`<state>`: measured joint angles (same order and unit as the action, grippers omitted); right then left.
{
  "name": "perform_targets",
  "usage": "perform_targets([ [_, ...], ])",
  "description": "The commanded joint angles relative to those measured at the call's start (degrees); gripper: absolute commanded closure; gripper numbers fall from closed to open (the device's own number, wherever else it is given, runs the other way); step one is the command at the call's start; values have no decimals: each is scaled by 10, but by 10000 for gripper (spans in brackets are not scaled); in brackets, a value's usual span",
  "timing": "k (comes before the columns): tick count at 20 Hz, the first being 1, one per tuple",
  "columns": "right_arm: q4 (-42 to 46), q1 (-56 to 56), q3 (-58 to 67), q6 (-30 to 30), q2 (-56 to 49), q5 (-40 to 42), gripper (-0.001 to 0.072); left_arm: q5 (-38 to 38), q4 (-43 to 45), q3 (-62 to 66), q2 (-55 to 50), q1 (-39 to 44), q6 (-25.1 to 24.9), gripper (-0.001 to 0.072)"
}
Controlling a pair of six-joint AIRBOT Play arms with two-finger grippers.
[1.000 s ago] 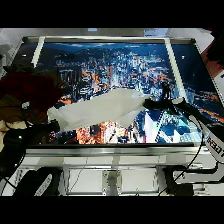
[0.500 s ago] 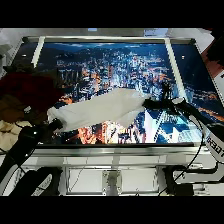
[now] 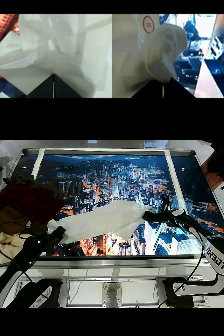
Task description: Fold the shirts.
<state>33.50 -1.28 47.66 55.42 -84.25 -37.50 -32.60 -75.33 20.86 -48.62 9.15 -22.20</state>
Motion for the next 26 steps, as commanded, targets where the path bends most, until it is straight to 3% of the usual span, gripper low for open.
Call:
perform_targets([
  [1,-1,0,0,0,0,3,684,23,8,0,-2,0,13,686],
  [3,0,-1,0,0,0,6,646,23,7,0,-2,0,14,648],
  [4,0,-4,0,0,0,5,460,23,6,0,-2,0,14,448],
  [5,0,-9,0,0,0,4,322,19,2,0,-2,0,14,182],
  [6,-2,-14,0,2,0,-1,328,13,-9,0,-2,0,14,114],
  [11,9,-20,-1,3,0,-21,329,-42,-53,0,-2,0,14,118],
  [16,40,-20,-1,31,-1,-20,330,1,-8,0,-20,0,94,119],
  [19,40,-19,-1,33,-2,-21,339,31,-13,0,-51,0,108,138],
  [21,32,-19,0,33,-9,-30,339,43,-12,0,-71,0,120,280],
  [24,2,-13,0,31,-28,-42,339,80,-14,0,-92,0,122,304],
  [25,-12,-6,0,24,-30,-34,360,93,-13,0,-93,0,124,483],
  [26,-20,1,0,13,-31,-25,481,110,-4,0,-93,0,131,691],
])
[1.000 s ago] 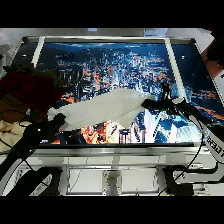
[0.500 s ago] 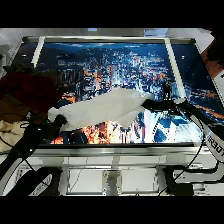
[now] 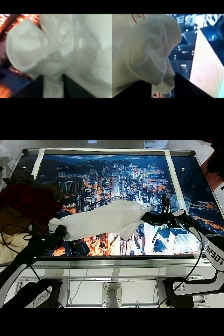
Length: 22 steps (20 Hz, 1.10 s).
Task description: Fold the shirts.
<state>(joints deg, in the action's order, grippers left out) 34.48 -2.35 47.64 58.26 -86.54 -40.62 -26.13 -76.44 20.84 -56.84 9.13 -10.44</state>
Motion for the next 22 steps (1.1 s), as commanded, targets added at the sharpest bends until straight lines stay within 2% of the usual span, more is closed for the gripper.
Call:
perform_targets([
  [1,-35,19,0,-18,-8,16,595,59,21,0,-11,0,17,686],
  [2,-37,26,0,-17,-8,26,683,66,31,0,-11,-2,19,686],
  [4,-40,27,2,-17,-7,22,684,67,25,1,-10,-6,33,686],
  [9,-16,-20,95,-22,29,-101,687,113,16,52,35,-6,28,686],
  [10,-14,-36,116,-22,55,-121,687,112,28,73,53,-6,19,686],
  [12,-9,-74,152,-21,116,-153,687,107,45,120,99,-6,-30,687],
  [15,7,-141,200,4,225,-233,687,54,41,200,191,-5,-161,687],
  [17,15,-184,225,7,308,-280,687,-25,-2,254,258,-5,-283,687],
  [20,30,-226,266,12,431,-305,688,-168,-179,328,334,-5,-533,687],
  [22,40,-235,301,24,494,-306,688,-240,-335,369,348,-5,-650,687],
])
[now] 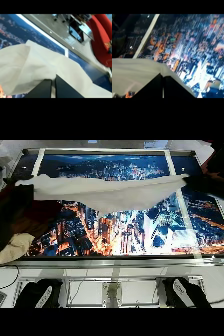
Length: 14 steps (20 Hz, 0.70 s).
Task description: Fold the shirts.
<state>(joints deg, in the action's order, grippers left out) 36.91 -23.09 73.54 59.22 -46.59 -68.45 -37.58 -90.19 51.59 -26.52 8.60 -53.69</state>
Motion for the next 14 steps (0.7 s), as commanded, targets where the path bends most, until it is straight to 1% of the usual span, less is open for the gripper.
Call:
perform_targets([
  [1,24,-28,61,14,119,-28,688,-146,-258,78,44,0,-260,687],
  [2,30,-28,76,14,136,-25,688,-150,-283,86,44,0,-283,688],
  [4,37,-28,103,17,151,-7,690,-158,-282,90,41,0,-289,688],
  [5,34,-28,110,26,150,8,689,-183,-282,90,30,0,-289,688],
  [7,34,-28,110,26,131,21,690,-268,-282,87,-7,0,-289,687],
  [8,34,-28,110,32,110,8,690,-309,-283,78,-33,0,-289,687],
  [9,34,-27,110,44,79,-19,690,-332,-283,59,-60,0,-289,687],
  [10,33,-27,107,45,46,-51,689,-333,-283,32,-84,2,-290,687],
  [11,33,-24,94,45,12,-69,689,-315,-282,-2,-110,7,-299,687],
  [12,36,-14,70,43,-23,-68,689,-283,-280,-37,-132,15,-306,688],
  [14,63,18,7,38,-92,-23,689,-193,-255,-103,-186,37,-312,688],
])
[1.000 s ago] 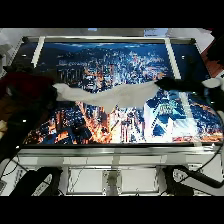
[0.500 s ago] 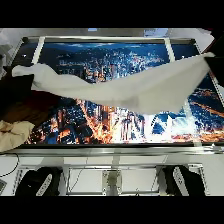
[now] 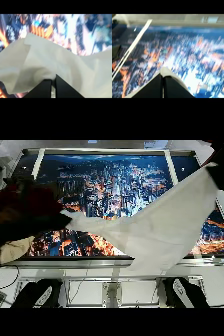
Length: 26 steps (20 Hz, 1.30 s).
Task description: Fold the shirts.
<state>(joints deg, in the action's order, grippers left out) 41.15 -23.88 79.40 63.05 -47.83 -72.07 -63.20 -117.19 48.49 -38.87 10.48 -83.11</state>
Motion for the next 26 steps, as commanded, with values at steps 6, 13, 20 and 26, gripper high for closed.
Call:
perform_targets([
  [6,59,112,-153,49,-272,255,688,310,-17,-101,-242,31,23,687],
  [13,33,211,-152,49,-341,575,689,403,-14,-22,-310,31,38,687],
  [20,16,205,-145,49,-342,577,282,444,-13,-3,-310,30,49,73],
  [26,292,49,-116,139,-261,211,341,290,17,62,-248,-57,45,9],
])
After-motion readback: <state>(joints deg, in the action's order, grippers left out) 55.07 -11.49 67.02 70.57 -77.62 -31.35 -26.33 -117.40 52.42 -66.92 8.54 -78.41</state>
